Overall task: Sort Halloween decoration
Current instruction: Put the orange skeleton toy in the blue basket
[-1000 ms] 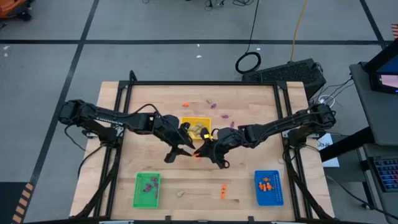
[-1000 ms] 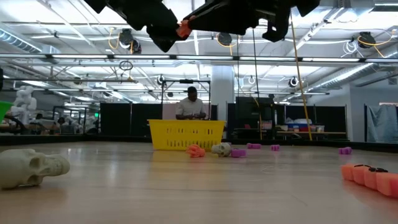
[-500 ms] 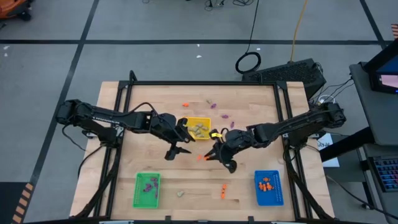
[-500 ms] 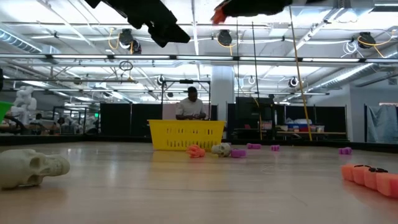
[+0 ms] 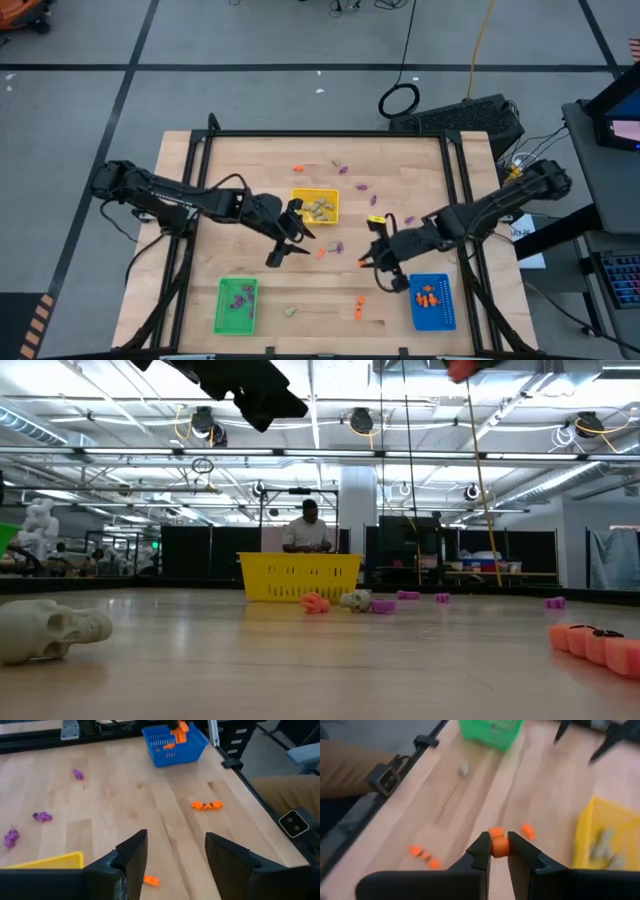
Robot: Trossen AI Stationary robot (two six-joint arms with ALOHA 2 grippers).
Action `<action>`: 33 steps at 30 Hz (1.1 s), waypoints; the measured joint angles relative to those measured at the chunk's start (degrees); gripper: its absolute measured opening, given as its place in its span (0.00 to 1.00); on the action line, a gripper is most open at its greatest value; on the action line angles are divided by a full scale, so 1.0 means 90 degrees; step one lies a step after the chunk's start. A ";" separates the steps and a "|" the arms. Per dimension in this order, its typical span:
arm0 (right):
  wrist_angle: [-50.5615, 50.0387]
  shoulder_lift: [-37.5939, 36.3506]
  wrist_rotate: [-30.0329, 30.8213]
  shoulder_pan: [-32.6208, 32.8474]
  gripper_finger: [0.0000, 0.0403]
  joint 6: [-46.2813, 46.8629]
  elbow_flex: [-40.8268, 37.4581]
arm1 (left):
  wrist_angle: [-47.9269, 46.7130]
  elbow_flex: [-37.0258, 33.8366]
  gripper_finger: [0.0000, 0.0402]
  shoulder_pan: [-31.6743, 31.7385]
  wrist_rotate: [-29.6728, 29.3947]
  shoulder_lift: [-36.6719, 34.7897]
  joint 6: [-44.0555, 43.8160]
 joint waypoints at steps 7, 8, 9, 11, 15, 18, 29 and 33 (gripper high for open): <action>-0.1241 -0.0077 0.0001 0.0593 0.07 0.1865 -0.0001 | 0.0106 -0.0004 0.45 -0.0525 -0.0840 0.0063 -0.0547; -0.1448 -0.0077 0.0001 0.0690 0.07 0.2113 -0.0001 | 0.0234 -0.0001 0.45 -0.0597 -0.1018 0.0088 -0.0657; -0.1634 -0.0074 0.0001 0.0794 0.07 0.2354 -0.0001 | 0.0354 0.0003 0.45 -0.0669 -0.1178 0.0121 -0.0706; -0.1986 -0.0072 0.0001 0.0989 0.07 0.2875 -0.0001 | 0.0449 0.0000 0.45 -0.0822 -0.1383 0.0197 -0.0827; -0.2394 -0.0072 0.0048 0.1443 0.07 0.4056 -0.0001 | 0.0935 0.0000 0.45 -0.1085 -0.1476 0.0408 -0.0862; -0.2529 -0.0033 0.0194 0.1854 0.07 0.4744 -0.0001 | 0.1210 0.0000 0.45 -0.1252 -0.1522 0.0660 -0.0864; -0.3189 -0.0005 0.0691 0.3044 0.07 0.6663 -0.0001 | 0.1782 0.0000 0.45 -0.1721 -0.1979 0.1258 -0.1532; -0.3589 0.0009 0.0933 0.3364 0.07 0.7202 -0.0001 | 0.1787 0.0000 0.45 -0.1813 -0.1979 0.1253 -0.1481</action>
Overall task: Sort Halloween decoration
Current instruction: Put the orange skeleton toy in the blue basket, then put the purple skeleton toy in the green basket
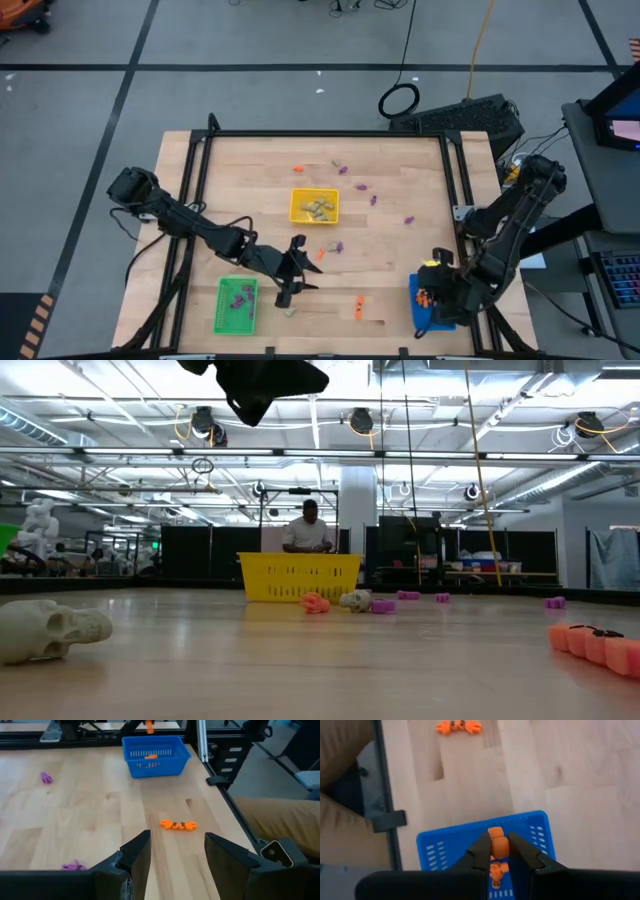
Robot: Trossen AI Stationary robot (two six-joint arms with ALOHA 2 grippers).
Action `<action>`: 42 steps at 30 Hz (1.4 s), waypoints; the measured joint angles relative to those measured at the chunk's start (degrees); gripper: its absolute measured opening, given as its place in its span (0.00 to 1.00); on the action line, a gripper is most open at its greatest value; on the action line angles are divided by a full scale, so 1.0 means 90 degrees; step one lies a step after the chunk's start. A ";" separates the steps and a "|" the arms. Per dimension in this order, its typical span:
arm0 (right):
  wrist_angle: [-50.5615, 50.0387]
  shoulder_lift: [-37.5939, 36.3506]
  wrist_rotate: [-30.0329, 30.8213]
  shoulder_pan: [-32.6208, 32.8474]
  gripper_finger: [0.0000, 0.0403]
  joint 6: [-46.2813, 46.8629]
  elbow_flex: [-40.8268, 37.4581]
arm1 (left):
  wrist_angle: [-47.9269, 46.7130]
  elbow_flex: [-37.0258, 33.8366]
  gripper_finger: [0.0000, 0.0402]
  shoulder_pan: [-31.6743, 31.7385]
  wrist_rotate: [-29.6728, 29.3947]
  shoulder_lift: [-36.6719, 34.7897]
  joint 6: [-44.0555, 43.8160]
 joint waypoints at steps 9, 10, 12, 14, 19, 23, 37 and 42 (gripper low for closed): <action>-0.0080 0.0068 0.0071 0.0503 0.07 0.1157 -0.0002 | 0.0722 0.0005 0.45 0.0128 -0.0514 -0.0005 0.0859; -0.0099 0.0141 0.0084 0.0524 0.07 0.1212 -0.0002 | 0.0711 0.0005 0.45 0.0128 -0.0556 -0.0002 0.0794; -0.0110 0.0366 0.0082 0.0560 0.07 0.1289 -0.0002 | 0.0707 0.0005 0.45 0.0116 -0.0561 -0.0002 0.0642; -0.0094 0.0613 0.0005 0.0569 0.07 0.1265 -0.0005 | 0.0683 0.0005 0.45 0.0106 -0.0554 0.0030 0.0472; 0.0011 0.1125 -0.0110 0.0569 0.07 0.0987 -0.0004 | 0.0683 0.0000 0.45 0.0011 -0.0558 0.0072 0.0330; 0.0073 0.1370 -0.0256 0.0569 0.07 0.1006 -0.0005 | 0.0627 0.0002 0.45 -0.0021 -0.0550 0.0142 0.0296; 0.0079 0.1650 -0.0235 0.0569 0.35 0.1320 -0.0005 | 0.0665 0.0005 0.45 -0.0025 -0.0614 0.0210 0.0195; 0.0089 0.1499 -0.0257 0.0571 0.41 0.1324 -0.0005 | 0.0524 0.0005 0.45 -0.0043 -0.0649 0.0210 0.0095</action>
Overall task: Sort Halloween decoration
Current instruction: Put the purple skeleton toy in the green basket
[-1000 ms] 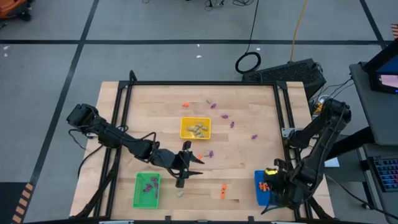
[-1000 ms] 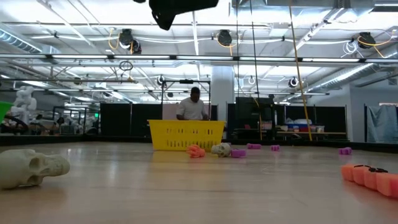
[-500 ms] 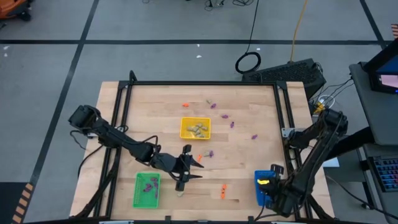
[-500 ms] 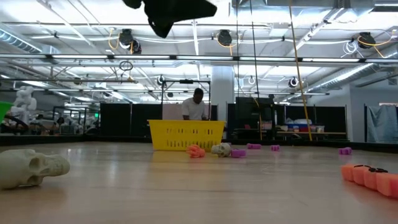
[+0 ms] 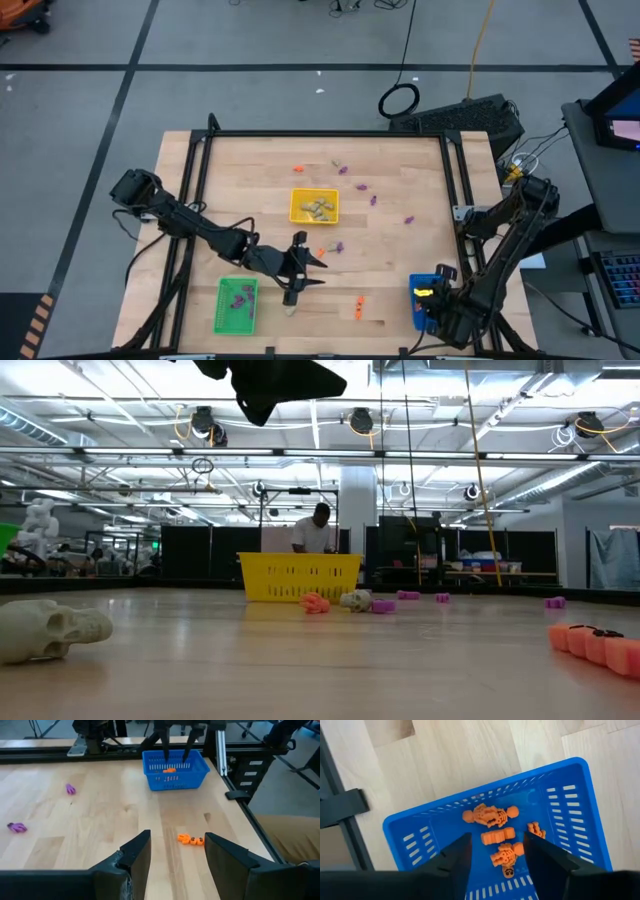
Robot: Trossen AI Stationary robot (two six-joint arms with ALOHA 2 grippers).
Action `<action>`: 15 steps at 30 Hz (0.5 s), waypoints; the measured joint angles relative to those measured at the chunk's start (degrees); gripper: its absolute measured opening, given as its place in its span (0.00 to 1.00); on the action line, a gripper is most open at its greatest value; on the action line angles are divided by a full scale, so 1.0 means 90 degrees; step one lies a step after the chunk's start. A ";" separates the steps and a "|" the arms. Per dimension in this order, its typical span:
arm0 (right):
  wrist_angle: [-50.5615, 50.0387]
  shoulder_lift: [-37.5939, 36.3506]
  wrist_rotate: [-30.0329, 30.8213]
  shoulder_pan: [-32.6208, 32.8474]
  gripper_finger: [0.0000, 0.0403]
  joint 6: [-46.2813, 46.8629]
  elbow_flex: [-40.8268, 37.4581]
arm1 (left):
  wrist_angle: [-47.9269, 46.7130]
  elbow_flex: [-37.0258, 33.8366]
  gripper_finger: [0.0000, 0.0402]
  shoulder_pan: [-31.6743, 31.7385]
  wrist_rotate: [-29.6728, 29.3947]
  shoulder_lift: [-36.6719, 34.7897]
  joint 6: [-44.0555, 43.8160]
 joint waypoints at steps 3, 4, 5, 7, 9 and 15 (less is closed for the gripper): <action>-0.0015 -0.0109 -0.0002 0.0047 0.41 0.0001 0.0011 | -0.0063 0.0000 0.45 -0.0052 -0.0020 -0.0001 -0.0113; -0.0031 -0.0131 0.0005 0.0080 0.41 0.0002 0.0042 | -0.0092 0.0000 0.45 -0.0066 -0.0033 -0.0001 -0.0148; -0.0059 -0.0145 0.0021 0.0119 0.41 0.0004 0.0100 | -0.0150 0.0000 0.45 -0.0085 -0.0076 -0.0001 -0.0179; -0.0161 -0.0150 0.0129 0.0198 0.41 0.0004 0.0297 | -0.0357 0.0000 0.45 -0.0127 -0.0281 -0.0001 -0.0310; -0.0344 -0.0152 0.0403 0.0287 0.41 0.0004 0.0558 | -0.0549 0.0000 0.45 -0.0166 -0.0531 -0.0001 -0.0467; -0.1207 -0.0154 0.2082 0.0408 0.41 -0.0081 0.1291 | -0.0654 0.0000 0.45 -0.0227 -0.0992 -0.0001 -0.0649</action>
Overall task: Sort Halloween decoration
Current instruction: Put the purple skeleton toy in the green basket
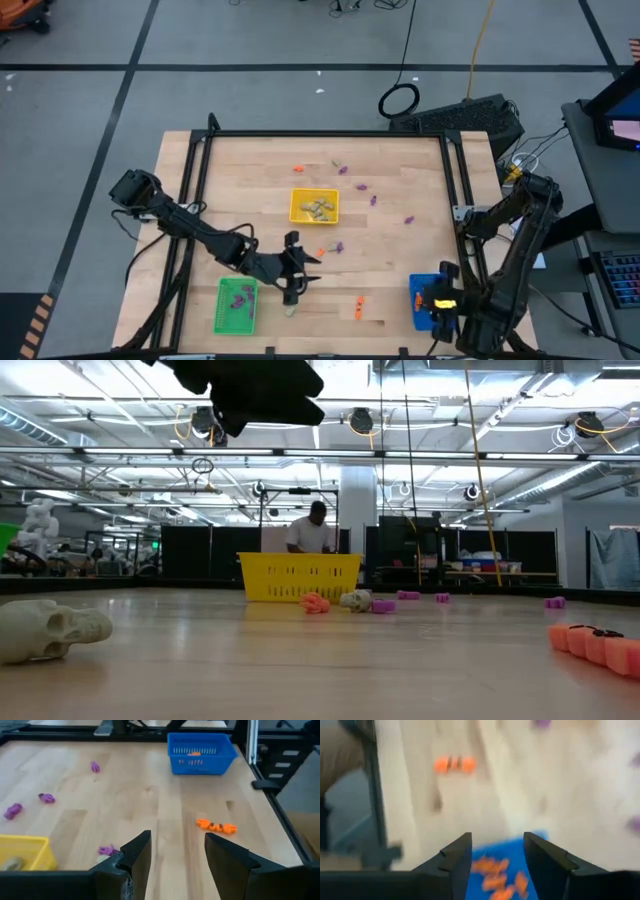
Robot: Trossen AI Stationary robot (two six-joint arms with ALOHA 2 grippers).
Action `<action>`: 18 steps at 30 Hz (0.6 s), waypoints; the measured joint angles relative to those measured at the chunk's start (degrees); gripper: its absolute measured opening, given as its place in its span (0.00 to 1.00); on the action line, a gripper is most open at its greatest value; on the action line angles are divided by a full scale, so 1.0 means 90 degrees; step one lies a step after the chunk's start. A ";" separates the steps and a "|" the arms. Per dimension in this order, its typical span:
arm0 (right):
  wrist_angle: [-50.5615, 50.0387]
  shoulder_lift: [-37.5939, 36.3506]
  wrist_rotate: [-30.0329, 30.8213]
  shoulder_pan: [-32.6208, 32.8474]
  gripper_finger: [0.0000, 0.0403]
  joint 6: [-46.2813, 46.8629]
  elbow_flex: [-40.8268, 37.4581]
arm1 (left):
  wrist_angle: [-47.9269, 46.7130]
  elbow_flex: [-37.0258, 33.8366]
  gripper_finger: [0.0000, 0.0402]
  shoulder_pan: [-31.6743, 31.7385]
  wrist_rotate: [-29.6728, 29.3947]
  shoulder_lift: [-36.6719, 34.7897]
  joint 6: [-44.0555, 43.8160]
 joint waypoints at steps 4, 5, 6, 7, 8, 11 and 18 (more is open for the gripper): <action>0.0004 0.0000 0.1657 -0.0071 0.41 -0.0790 0.0062 | -0.0035 0.0000 0.45 0.0046 -0.0245 -0.0002 0.0002; 0.0062 0.0010 0.2091 -0.0100 0.41 -0.1010 0.0062 | -0.0050 0.0000 0.45 0.0065 -0.0329 -0.0002 0.0004; 0.0152 0.0022 0.2489 -0.0150 0.41 -0.1229 0.0062 | -0.0071 0.0000 0.45 0.0097 -0.0376 -0.0002 0.0005; 0.0248 0.0030 0.2831 -0.0197 0.41 -0.1456 0.0062 | -0.0128 0.0000 0.45 0.0135 -0.0402 -0.0002 0.0021; 0.0359 0.0034 0.3156 -0.0243 0.41 -0.1685 0.0062 | -0.0182 0.0000 0.45 0.0175 -0.0418 -0.0002 0.0043; 0.0922 0.0032 0.3986 -0.0422 0.41 -0.2323 -0.0029 | -0.0210 0.0000 0.45 0.0282 -0.0427 -0.0002 0.0044; 0.2318 0.0034 0.4416 -0.0834 0.41 -0.3324 -0.0719 | -0.0158 0.0000 0.45 0.0530 -0.0459 -0.0002 0.0000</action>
